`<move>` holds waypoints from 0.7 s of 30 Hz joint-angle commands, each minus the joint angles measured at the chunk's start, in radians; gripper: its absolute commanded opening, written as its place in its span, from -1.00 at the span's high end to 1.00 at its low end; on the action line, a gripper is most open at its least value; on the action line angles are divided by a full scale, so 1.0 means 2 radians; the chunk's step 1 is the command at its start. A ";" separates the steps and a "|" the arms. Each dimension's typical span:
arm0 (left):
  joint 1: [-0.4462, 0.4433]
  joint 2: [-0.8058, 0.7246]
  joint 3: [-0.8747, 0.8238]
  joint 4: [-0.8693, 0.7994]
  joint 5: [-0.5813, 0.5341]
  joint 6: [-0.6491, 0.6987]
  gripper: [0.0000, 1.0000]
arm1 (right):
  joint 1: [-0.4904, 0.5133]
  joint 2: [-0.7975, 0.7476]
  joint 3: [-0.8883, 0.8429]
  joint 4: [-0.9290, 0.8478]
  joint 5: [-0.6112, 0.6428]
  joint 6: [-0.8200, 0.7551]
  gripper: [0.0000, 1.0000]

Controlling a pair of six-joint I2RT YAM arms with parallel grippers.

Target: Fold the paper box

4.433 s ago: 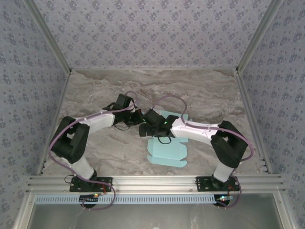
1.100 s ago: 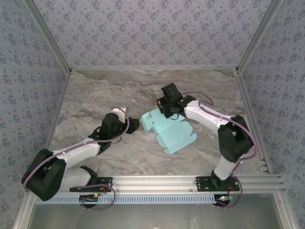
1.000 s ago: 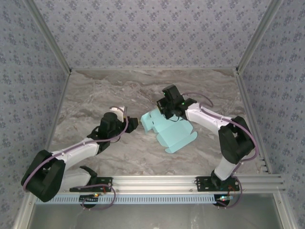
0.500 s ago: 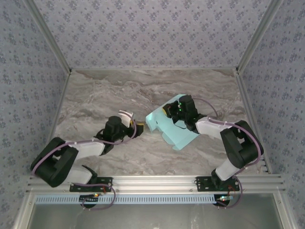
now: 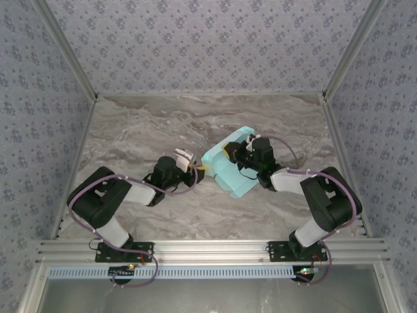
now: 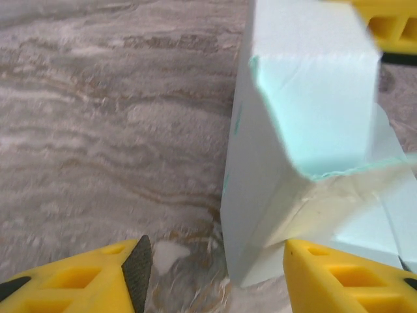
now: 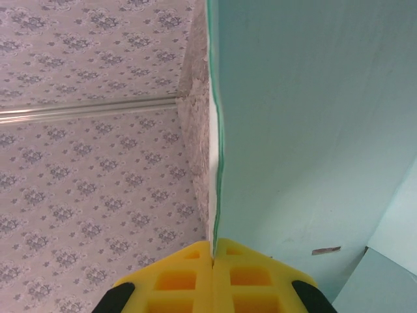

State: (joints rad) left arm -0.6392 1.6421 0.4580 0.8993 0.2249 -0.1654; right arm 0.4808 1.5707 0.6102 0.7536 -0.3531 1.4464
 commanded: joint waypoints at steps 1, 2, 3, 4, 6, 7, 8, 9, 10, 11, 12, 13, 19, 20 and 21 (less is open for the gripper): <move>-0.017 0.020 0.023 0.020 0.006 0.023 -0.09 | 0.000 0.000 -0.014 0.024 -0.002 -0.010 1.00; -0.021 0.026 0.027 0.021 0.003 0.025 -0.08 | 0.000 0.001 -0.018 0.025 0.000 -0.009 1.00; -0.025 0.030 0.029 0.021 -0.001 0.026 -0.07 | 0.001 0.001 -0.023 0.030 0.001 -0.008 1.00; -0.029 0.034 0.031 0.022 -0.006 0.027 -0.07 | 0.000 0.001 -0.026 0.035 0.003 -0.006 1.00; -0.034 0.037 0.033 0.024 -0.018 0.027 -0.06 | 0.001 0.000 -0.034 0.044 0.006 -0.003 1.00; -0.036 0.037 0.034 0.025 -0.025 0.027 -0.06 | 0.001 -0.003 -0.038 0.045 0.010 -0.004 1.00; -0.038 0.037 0.034 0.026 -0.035 0.025 -0.06 | 0.001 -0.006 -0.042 0.044 0.014 -0.003 1.00; -0.040 0.036 0.033 0.027 -0.043 0.024 -0.05 | 0.003 -0.010 -0.047 0.044 0.021 -0.004 1.00; -0.042 0.035 0.034 0.028 -0.057 0.023 -0.06 | 0.005 -0.015 -0.052 0.044 0.030 -0.004 1.00; -0.046 0.034 0.035 0.027 -0.071 0.020 -0.06 | 0.008 -0.020 -0.057 0.041 0.041 -0.004 1.00; -0.049 0.034 0.037 0.027 -0.083 0.019 -0.06 | 0.011 -0.024 -0.061 0.039 0.050 -0.006 1.00; -0.053 0.035 0.039 0.026 -0.094 0.016 -0.06 | 0.015 -0.029 -0.066 0.035 0.062 -0.006 1.00; -0.104 0.054 0.055 0.040 -0.164 0.028 -0.03 | 0.049 -0.045 -0.073 0.022 0.119 0.001 1.00; -0.113 0.056 0.056 0.045 -0.173 0.034 -0.01 | 0.054 -0.047 -0.073 0.020 0.127 0.003 1.00; -0.116 0.057 0.057 0.048 -0.177 0.036 0.04 | 0.059 -0.049 -0.073 0.016 0.136 0.005 1.00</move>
State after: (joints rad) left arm -0.8448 1.7416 0.5396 0.9257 -0.0345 -0.1200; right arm 0.5709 1.4937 0.4820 0.8276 -0.1558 1.4490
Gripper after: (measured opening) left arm 0.488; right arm 0.063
